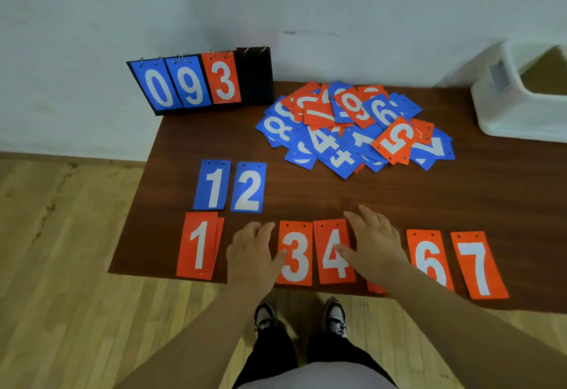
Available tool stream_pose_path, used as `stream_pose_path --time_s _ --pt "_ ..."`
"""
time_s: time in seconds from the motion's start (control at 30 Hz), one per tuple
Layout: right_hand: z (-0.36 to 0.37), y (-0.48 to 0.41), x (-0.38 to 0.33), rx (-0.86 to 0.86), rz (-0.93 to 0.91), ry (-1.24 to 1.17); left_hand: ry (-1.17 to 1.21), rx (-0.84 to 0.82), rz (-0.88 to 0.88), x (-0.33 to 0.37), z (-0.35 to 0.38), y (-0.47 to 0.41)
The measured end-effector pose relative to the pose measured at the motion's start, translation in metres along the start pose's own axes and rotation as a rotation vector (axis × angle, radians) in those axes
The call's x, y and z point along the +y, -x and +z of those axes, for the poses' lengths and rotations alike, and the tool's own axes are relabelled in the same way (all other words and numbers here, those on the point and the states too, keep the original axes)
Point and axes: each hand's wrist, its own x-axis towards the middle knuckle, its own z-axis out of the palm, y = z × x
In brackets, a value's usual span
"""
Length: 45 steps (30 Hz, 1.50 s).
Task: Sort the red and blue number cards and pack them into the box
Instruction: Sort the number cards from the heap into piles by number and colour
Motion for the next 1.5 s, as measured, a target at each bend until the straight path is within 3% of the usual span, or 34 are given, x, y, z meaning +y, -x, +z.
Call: stream_pose_path --time_s 0.13,0.47,0.9,1.1,1.2,1.37,1.5 --pt "-0.017 -0.004 -0.014 0.110 0.087 -0.037 -0.057 0.040 0.125 -0.016 -0.035 -0.024" --pt "-0.062 -0.019 0.002 0.259 0.284 -0.159 -0.100 -0.018 0.189 0.010 -0.071 -0.084" --pt "-0.110 -0.103 0.163 0.209 0.468 -0.209 -0.164 -0.115 0.229 0.169 -0.020 -0.180" --pt "-0.109 -0.173 0.226 0.179 0.425 -0.324 -0.089 -0.161 0.274 0.268 0.029 -0.236" --pt "-0.097 -0.200 0.235 0.162 0.350 -0.251 -0.088 -0.148 0.272 0.301 0.053 -0.255" --pt "-0.071 -0.199 0.258 0.121 0.326 -0.122 -0.144 -0.135 0.216 0.318 0.080 -0.267" --pt "-0.072 -0.180 0.286 0.148 0.349 -0.144 -0.015 -0.114 0.213 0.313 0.081 -0.266"
